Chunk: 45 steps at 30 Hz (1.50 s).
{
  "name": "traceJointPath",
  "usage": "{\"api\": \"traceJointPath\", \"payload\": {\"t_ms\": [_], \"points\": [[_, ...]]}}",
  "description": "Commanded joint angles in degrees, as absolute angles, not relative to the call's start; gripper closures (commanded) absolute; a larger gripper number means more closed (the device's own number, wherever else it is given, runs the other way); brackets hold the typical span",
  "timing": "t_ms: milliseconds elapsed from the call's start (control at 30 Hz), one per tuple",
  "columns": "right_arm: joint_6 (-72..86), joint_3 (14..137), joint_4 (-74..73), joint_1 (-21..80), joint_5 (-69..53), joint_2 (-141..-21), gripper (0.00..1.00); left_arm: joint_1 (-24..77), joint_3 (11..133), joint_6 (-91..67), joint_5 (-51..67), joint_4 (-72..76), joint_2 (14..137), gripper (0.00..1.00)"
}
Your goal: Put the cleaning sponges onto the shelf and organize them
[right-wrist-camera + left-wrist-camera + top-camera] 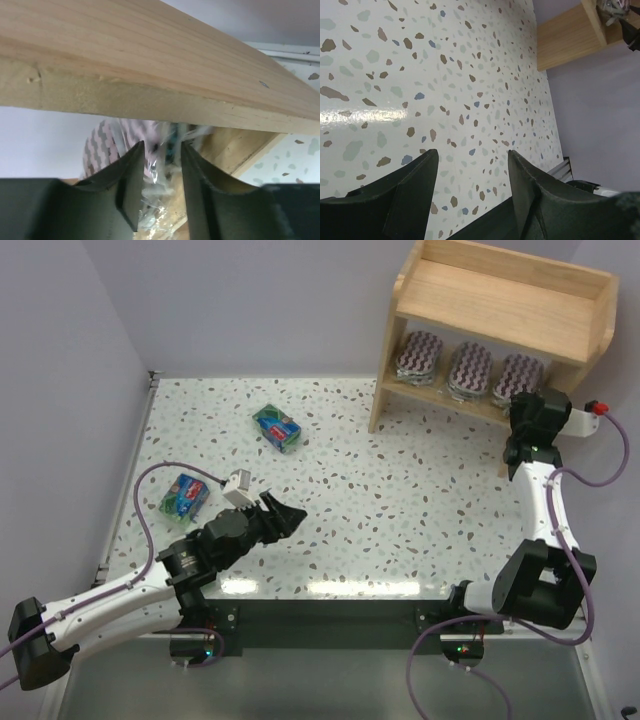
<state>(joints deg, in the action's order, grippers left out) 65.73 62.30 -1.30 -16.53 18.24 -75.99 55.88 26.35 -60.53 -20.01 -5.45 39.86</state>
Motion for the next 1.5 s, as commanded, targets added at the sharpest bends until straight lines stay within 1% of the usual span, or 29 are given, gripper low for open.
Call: {"api": "traceJointPath", "payload": {"t_ms": [0,67,133,167,233,267,367,400,467,500,533,567,600,633,700,733,800,833,900,933,1000,1067,1100,1233,1367,1467], "points": [[66.71,62.58,2.11,-16.79,16.79,-75.51,0.59,55.63,26.28,-60.82,-21.44,-5.89,39.64,0.36],[66.8,61.88,2.2,-16.79,16.26,-73.84,0.47,55.55,26.28,-60.91,-21.71,-6.5,39.46,0.35],[67.15,61.61,0.19,-16.79,16.78,-71.2,0.42,55.63,26.37,-61.0,-22.32,-7.29,38.94,0.32],[67.06,61.44,0.18,-16.79,16.79,-70.23,0.38,55.55,26.54,-61.0,-22.85,-7.64,38.67,0.31],[67.15,61.26,-4.37,-16.7,16.79,-66.91,0.35,55.63,27.07,-60.65,-23.64,-8.52,38.15,0.28],[66.97,61.35,-5.61,-16.79,16.7,-65.58,0.32,55.55,27.42,-60.38,-24.16,-9.13,37.88,0.27],[65.23,61.26,-11.06,-16.79,16.53,-59.87,0.29,55.46,29.61,-58.89,-28.2,-11.68,37.88,0.2],[64.52,61.17,-12.21,-16.7,14.52,-58.64,0.27,55.02,30.49,-57.06,-31.08,-12.39,38.05,0.15],[60.5,60.91,-14.5,-16.79,10.66,-55.56,0.27,53.1,33.13,-54.86,-33.65,-13.8,39.9,0.12],[58.73,60.21,-14.33,-16.79,4.89,-55.02,0.27,51.08,33.92,-53.36,-32.79,-13.54,40.86,0.1],[57.23,59.86,-14.5,-16.7,0.83,-54.76,0.27,45.41,35.14,-50.3,-30.87,-11.97,43.04,0.1],[54.69,59.51,-14.94,-16.79,-2.6,-54.93,0.27,42.22,35.59,-48.71,-28.24,-10.47,44.11,0.1],[53.01,58.98,-15.2,-16.79,-5.94,-55.11,0.27,39.14,35.86,-45.91,-22.91,-8.54,45.43,0.1],[51.61,58.45,-16.34,-16.7,-14.24,-55.19,0.27,34.33,36.82,-44.75,-21.02,-5.05,48.31,0.11],[50.02,54.09,-15.65,-16.26,-20.71,-53.89,0.28,29.39,38.23,-41.86,-18.03,-1.95,52.19,0.12],[49.05,52.83,-15.56,-15.91,-23.87,-52.83,0.28,28.22,39.8,-41.05,-17.32,2.07,56.73,0.12],[45.81,49.59,-17.04,-14.34,-25.39,-49.51,0.28,24.55,41.56,-40.08,-13.65,5.26,61.67,0.12],[44.57,48.79,-19.4,-13.98,-26.79,-48.44,0.28,23.39,43.05,-39.99,-11.88,8.75,66.75,0.13],[42.38,45.99,-21.0,-12.23,-28.55,-46.07,0.28,20.85,44.73,-40.34,-7.41,12.03,71.87,0.15],[41.41,45.27,-22.49,-11.43,-29.7,-44.14,0.27,20.13,45.95,-40.43,-5.9,15.7,76.59,0.15],[38.59,43.87,-25.04,-8.8,-30.06,-41.68,0.27,18.99,47.45,-40.34,-3.35,20.19,83.45,0.16],[35.96,43.42,-28.2,-7.21,-30.58,-40.61,0.26,18.2,50.88,-40.17,-2.81,21.44,87.96,0.17],[35.77,42.46,-29.34,-6.16,-31.02,-39.74,0.26,17.41,53.41,-40.43,-2.12,22.05,92.33,0.18],[35.16,39.82,-29.97,-5.36,-33.13,-38.5,0.26,15.38,58.35,-42.62,-0.53,22.85,100.7,0.22],[34.54,38.32,-30.41,-5.01,-33.66,-37.53,0.26,14.77,60.38,-43.42,-1.67,24.87,104.76,0.24],[34.54,37.79,-30.32,-4.83,-34.01,-37.79,0.26,14.59,63.1,-43.94,-1.41,23.03,108.1,0.29]]}}
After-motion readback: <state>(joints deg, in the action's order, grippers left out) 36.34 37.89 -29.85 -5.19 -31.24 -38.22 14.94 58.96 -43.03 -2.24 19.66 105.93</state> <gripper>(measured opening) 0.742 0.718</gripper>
